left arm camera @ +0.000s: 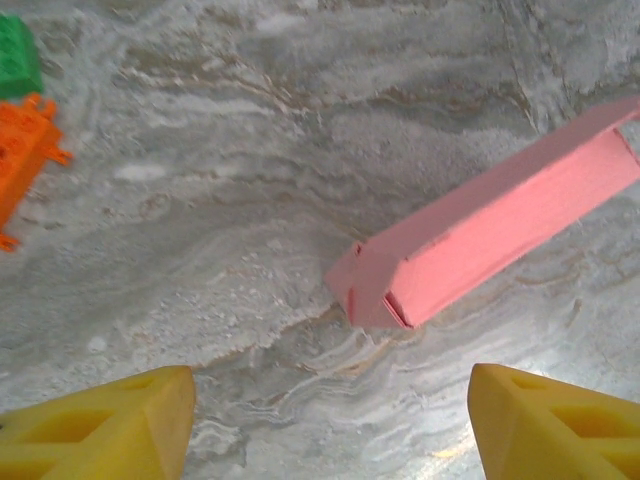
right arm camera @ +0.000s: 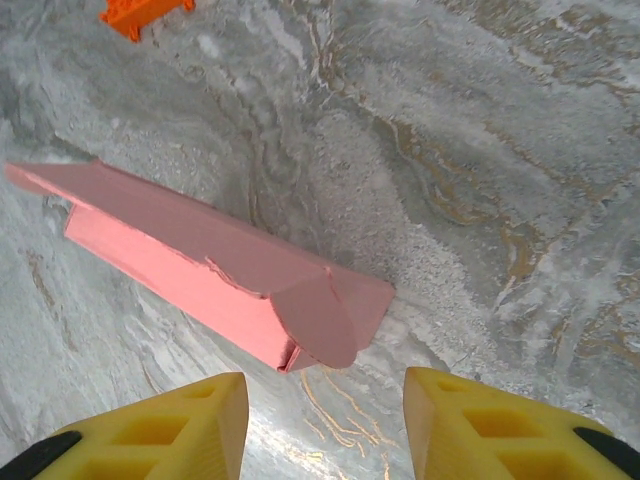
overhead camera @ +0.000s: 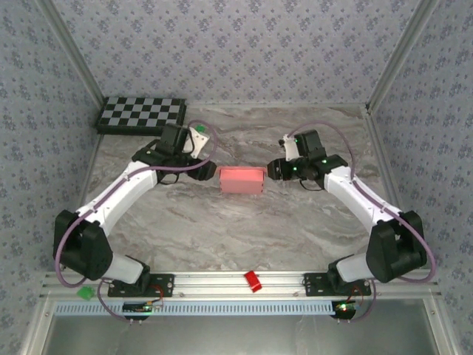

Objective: Fold the paper box

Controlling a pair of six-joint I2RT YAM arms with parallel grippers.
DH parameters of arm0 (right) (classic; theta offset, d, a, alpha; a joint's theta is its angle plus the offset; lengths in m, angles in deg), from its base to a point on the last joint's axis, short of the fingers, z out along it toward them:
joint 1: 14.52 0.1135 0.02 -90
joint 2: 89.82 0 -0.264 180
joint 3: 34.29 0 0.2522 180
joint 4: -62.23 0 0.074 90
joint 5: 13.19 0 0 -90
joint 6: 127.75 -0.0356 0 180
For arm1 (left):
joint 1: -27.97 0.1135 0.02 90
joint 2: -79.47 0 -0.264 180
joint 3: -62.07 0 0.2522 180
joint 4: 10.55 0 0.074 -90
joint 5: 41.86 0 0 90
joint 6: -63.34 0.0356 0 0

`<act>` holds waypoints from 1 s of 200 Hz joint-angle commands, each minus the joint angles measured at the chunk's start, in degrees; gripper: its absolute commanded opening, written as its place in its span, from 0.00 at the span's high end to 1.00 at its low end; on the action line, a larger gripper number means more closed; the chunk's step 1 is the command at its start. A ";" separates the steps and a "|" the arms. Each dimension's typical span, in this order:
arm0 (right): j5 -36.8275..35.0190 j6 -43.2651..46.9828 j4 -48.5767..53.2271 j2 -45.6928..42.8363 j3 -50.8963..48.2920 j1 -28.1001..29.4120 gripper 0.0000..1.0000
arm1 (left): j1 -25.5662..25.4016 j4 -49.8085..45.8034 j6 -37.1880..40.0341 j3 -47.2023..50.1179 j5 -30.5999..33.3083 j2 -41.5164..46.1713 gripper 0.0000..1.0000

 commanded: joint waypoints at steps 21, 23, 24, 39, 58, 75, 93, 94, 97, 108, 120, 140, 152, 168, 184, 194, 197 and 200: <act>0.53 1.36 0.84 2.15 2.41 0.74 0.54 | 1.73 4.27 -1.59 1.12 -6.96 -3.02 0.33; 0.77 1.31 0.73 2.23 2.35 0.77 0.54 | 1.81 4.44 -1.70 1.16 -7.36 -3.18 0.33; 0.82 1.33 0.71 2.26 2.29 0.73 0.54 | 1.89 4.57 -1.73 1.16 -7.58 -3.22 0.33; 1.70 1.09 0.03 2.90 2.30 0.78 0.55 | 2.77 6.13 -2.43 1.60 -10.85 -4.59 0.36; 2.10 0.83 -0.42 3.73 2.39 0.78 0.55 | 3.44 7.47 -3.24 1.63 -14.57 -6.19 0.37; 2.74 0.67 -0.67 4.30 2.60 0.74 0.56 | 3.50 8.25 -3.41 1.53 -17.15 -7.09 0.37; 3.59 0.56 -1.12 4.88 2.83 0.74 0.57 | 3.45 8.66 -3.35 1.49 -18.78 -7.73 0.37; 3.64 0.56 -1.09 4.90 2.88 0.76 0.57 | 3.45 8.66 -3.35 1.46 -18.79 -7.82 0.37; 3.80 0.49 -1.19 4.93 2.90 0.78 0.57 | 3.45 8.67 -3.27 1.44 -18.95 -7.87 0.37; 4.34 0.39 -1.27 5.31 3.09 0.87 0.58 | 3.45 8.34 -3.17 1.12 -19.28 -8.42 0.38; 4.59 0.24 -1.33 5.74 3.42 0.83 0.59 | 3.45 7.70 -2.89 0.69 -19.59 -9.11 0.40; 4.70 0.06 -1.42 6.51 3.71 0.99 0.59 | 3.50 6.52 -2.90 0.16 -19.01 -10.43 0.43; 4.85 0.00 -1.34 6.98 3.96 1.12 0.60 | 3.45 5.96 -2.89 -0.13 -18.88 -11.17 0.44; 4.74 -0.25 -1.43 7.20 4.07 1.31 0.62 | 3.46 6.02 -3.09 -0.07 -19.14 -11.45 0.46; 4.74 -0.49 -1.47 7.47 4.19 1.35 0.63 | 3.47 6.39 -3.32 0.03 -19.49 -11.32 0.47; 4.64 -0.57 -1.47 7.47 4.29 1.40 0.64 | 3.50 6.52 -3.34 0.03 -19.42 -11.29 0.48; 4.65 -0.58 -1.41 7.55 4.32 1.40 0.65 | 3.46 6.61 -3.33 0.03 -19.45 -11.26 0.48; 4.61 -0.55 -1.42 7.55 4.33 1.40 0.65 | 3.46 6.60 -3.34 0.04 -19.42 -11.27 0.48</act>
